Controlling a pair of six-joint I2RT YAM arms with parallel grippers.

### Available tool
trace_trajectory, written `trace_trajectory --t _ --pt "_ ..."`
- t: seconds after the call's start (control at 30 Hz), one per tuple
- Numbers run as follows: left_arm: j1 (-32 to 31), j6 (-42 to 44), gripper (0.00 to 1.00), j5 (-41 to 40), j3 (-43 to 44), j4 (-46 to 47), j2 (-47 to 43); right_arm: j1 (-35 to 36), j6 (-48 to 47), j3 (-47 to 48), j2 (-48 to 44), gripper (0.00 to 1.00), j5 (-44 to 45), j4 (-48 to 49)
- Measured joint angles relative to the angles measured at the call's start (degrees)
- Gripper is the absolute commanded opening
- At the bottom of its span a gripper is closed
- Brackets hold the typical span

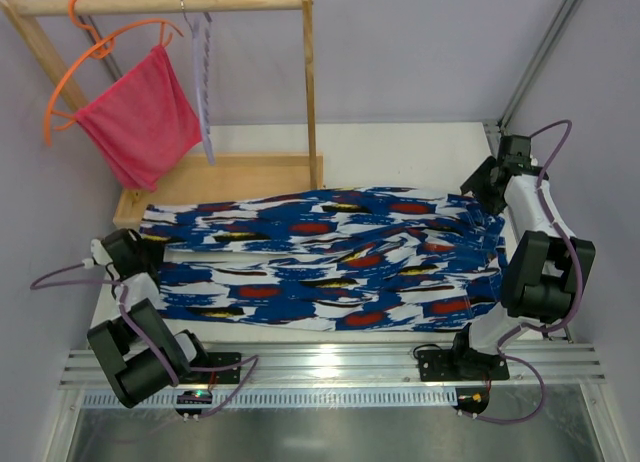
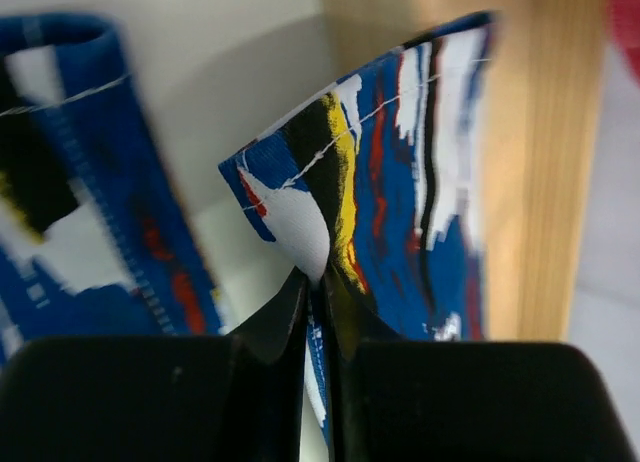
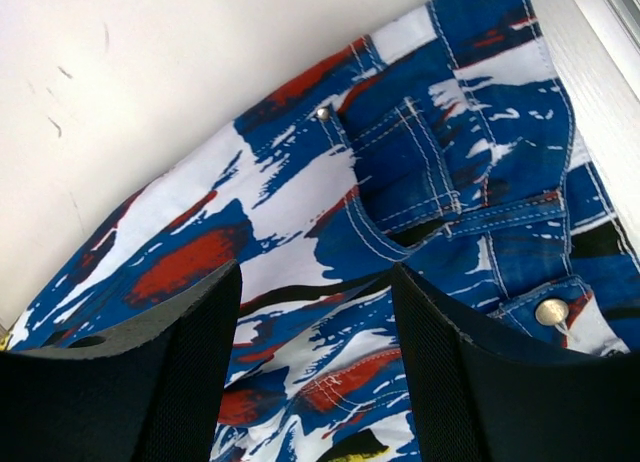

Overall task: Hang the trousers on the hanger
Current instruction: Fold the trousers

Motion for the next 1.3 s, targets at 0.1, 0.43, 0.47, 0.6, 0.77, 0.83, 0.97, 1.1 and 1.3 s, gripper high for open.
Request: trace_trajectory --t 0.1,0.43,0.47,0.6,0.77,0.83,0.97,1.1,1.3 --pt "0.0 0.8 0.11 -3.0 0.0 -7.4 0.0 -0.8 0.6 -0.3 0.4 0.64 0.4 -1.3" --pt "0.1 5.3 0.73 -10.9 8.5 -26.3 2.4 -4.9 4.0 -0.8 1.8 0.64 1.2 -5.7" --pt "0.1 5.4 0.72 -11.0 9.9 -27.4 2.4 -4.9 4.3 -0.7 1.8 0.64 1.2 -6.0" --pt "0.1 5.6 0.61 -10.4 15.9 -31.4 2.8 -4.7 5.2 2.5 3.3 0.63 1.1 -9.3" --pt "-0.2 5.0 0.61 -10.2 25.7 -37.2 5.2 -4.7 8.0 15.4 11.4 0.58 1.7 -15.7" --pt "-0.4 4.9 0.58 -10.9 27.8 -38.6 5.1 -4.7 9.2 20.7 14.9 0.57 1.8 -18.2" --pt "-0.6 4.5 0.60 -11.5 28.4 -39.6 2.9 -4.7 11.6 29.4 21.4 0.57 2.5 -22.8" --pt "-0.9 3.2 0.65 -5.9 28.1 -36.6 2.6 -4.7 14.1 38.1 28.4 0.57 4.2 -28.3" --pt "-15.0 8.0 0.71 -15.6 37.6 -40.5 10.3 -5.6 17.4 47.8 37.7 0.54 7.6 -35.2"
